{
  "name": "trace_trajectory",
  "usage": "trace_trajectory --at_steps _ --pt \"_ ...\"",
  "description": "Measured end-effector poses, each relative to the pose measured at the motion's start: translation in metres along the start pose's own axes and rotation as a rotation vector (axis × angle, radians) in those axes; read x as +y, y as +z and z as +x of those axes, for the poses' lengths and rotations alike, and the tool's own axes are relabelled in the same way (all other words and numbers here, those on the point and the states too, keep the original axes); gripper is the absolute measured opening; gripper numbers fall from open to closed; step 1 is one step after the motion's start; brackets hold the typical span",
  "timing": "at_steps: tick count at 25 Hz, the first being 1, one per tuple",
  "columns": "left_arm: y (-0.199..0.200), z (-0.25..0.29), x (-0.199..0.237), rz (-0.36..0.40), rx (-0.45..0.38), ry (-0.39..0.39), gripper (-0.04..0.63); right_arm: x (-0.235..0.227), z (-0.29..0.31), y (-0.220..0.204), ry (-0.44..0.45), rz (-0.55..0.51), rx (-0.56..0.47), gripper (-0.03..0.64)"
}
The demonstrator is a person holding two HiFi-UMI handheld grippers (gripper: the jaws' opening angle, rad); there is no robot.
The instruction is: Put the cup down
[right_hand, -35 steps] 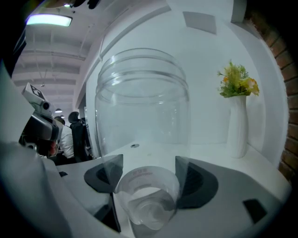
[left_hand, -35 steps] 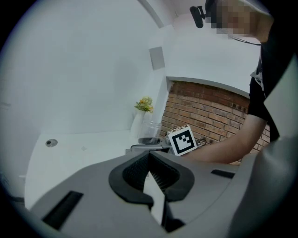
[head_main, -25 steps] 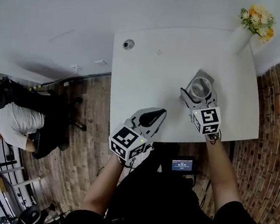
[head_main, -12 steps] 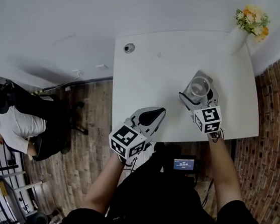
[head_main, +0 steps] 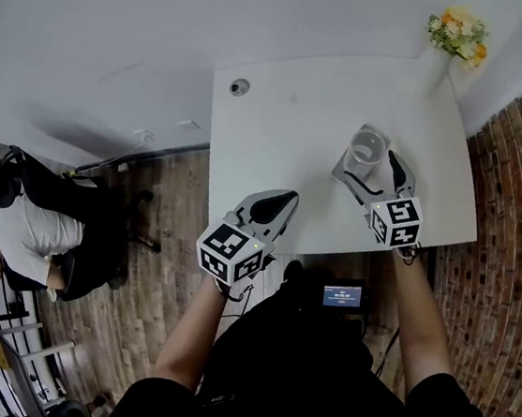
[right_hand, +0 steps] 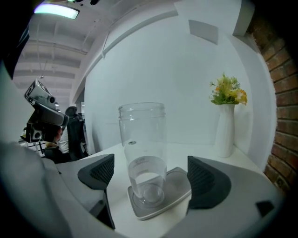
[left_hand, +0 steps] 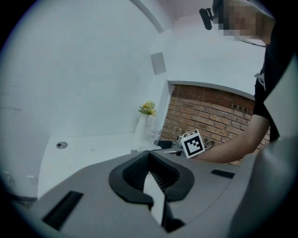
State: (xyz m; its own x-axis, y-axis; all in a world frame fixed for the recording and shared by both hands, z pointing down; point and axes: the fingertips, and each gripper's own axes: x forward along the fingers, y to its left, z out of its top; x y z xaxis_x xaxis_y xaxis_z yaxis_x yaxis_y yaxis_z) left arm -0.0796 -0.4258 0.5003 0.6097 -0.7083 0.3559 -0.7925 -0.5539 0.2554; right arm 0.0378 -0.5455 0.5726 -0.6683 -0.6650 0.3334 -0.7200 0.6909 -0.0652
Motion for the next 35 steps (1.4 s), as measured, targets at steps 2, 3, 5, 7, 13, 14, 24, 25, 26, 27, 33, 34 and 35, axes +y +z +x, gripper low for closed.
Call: trace_trajectory --at_steps 2,3,5,7,13,14,24,25,26,27,33,34,35 --pt "0.0 -0.005 0.0 0.001 -0.005 0.001 0.008 0.001 -0.01 0.001 -0.015 0.021 0.001 0.48" --pt "0.001 -0.007 0.0 0.002 -0.008 -0.001 0.008 0.001 -0.015 0.002 -0.024 0.033 0.0 0.48" --pt "0.001 -0.009 0.0 0.003 -0.013 -0.007 0.008 0.003 -0.027 0.003 -0.043 0.053 -0.002 0.48" --pt "0.001 -0.01 0.0 0.007 -0.017 -0.014 0.008 0.007 -0.039 0.004 -0.058 0.061 0.003 0.48" --pt "0.002 -0.007 -0.009 0.023 -0.025 -0.049 0.008 0.03 -0.073 0.005 -0.03 0.118 0.027 0.479" --pt "0.002 -0.006 -0.011 0.025 -0.027 -0.056 0.008 0.034 -0.079 0.006 -0.02 0.134 0.031 0.479" --pt "0.004 0.008 -0.029 0.041 -0.039 -0.114 0.008 0.058 -0.131 0.019 0.081 0.333 -0.024 0.33" --pt "0.004 0.009 -0.03 0.04 -0.042 -0.117 0.008 0.059 -0.134 0.021 0.085 0.339 -0.033 0.307" --pt "0.005 0.009 -0.031 0.04 -0.044 -0.119 0.008 0.06 -0.137 0.023 0.088 0.338 -0.039 0.28" --pt "0.006 0.01 -0.032 0.04 -0.046 -0.121 0.008 0.062 -0.139 0.025 0.091 0.331 -0.043 0.256" --pt "0.01 0.011 -0.035 0.046 -0.055 -0.132 0.008 0.072 -0.139 0.035 0.121 0.297 -0.065 0.134" --pt "0.011 0.011 -0.036 0.047 -0.056 -0.133 0.008 0.072 -0.139 0.036 0.12 0.297 -0.065 0.121" --pt "0.011 0.011 -0.036 0.047 -0.057 -0.134 0.008 0.072 -0.138 0.036 0.116 0.299 -0.063 0.112"
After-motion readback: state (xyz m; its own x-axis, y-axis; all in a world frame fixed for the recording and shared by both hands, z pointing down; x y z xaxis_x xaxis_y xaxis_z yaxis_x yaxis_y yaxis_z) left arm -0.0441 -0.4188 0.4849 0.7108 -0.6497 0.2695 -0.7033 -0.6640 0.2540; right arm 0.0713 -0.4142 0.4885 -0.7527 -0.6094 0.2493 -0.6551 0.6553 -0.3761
